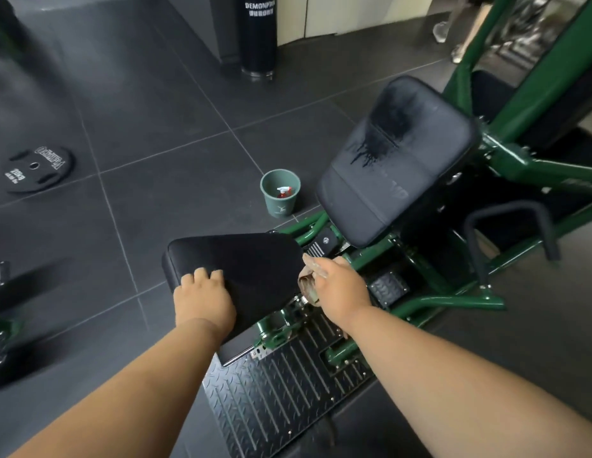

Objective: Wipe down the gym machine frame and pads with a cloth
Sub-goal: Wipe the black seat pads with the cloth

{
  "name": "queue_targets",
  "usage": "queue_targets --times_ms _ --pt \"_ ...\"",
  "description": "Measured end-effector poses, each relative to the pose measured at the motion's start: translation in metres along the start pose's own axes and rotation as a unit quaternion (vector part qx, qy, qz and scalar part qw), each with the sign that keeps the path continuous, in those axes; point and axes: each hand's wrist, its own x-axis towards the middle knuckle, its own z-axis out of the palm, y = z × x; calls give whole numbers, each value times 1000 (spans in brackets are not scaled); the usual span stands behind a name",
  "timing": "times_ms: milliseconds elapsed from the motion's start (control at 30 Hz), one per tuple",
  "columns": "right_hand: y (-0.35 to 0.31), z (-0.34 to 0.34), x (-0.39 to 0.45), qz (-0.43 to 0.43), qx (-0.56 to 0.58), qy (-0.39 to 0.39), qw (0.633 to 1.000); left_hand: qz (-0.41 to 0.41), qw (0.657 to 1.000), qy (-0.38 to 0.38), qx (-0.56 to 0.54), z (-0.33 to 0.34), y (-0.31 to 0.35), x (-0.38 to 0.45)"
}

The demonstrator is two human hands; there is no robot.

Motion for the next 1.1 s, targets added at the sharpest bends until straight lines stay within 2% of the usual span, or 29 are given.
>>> queue_targets --times_ms 200,300,333,367,433,500,533,567,633,700,767,833,967,1100 --pt "-3 -87 9 -49 -15 82 995 56 990 17 -127 -27 76 -23" --pt "-3 -117 30 -58 16 104 993 71 964 3 -255 -41 124 -21" --pt "-2 -125 39 -52 34 104 993 76 938 -9 -337 -45 141 -19" --pt "0 -132 47 -43 60 94 993 71 894 -26 -442 -51 159 -18" --pt "6 -145 61 -33 116 57 991 17 781 -46 -623 -64 198 -14" --pt "16 -157 71 -25 186 2 982 -33 685 -60 -725 -75 234 -8" --pt "21 -163 76 -20 220 -18 975 -54 657 -57 -750 -79 249 -4" --pt "26 -170 82 -20 242 -28 970 -74 643 -54 -760 -80 260 0" --pt "35 -189 90 -41 242 -34 969 -114 646 -25 -754 -80 278 9" --pt "42 -210 97 -75 213 -19 974 -151 668 44 -727 -88 289 16" --pt "45 -230 103 -96 219 -11 971 -157 709 132 -675 -103 302 14" --pt "42 -242 108 -115 231 -28 966 -121 745 179 -632 -116 317 11" --pt "36 -252 113 -133 215 -33 967 59 757 90 -645 -135 356 7" --pt "43 -271 111 -122 227 7 966 154 825 88 -536 -133 375 30"
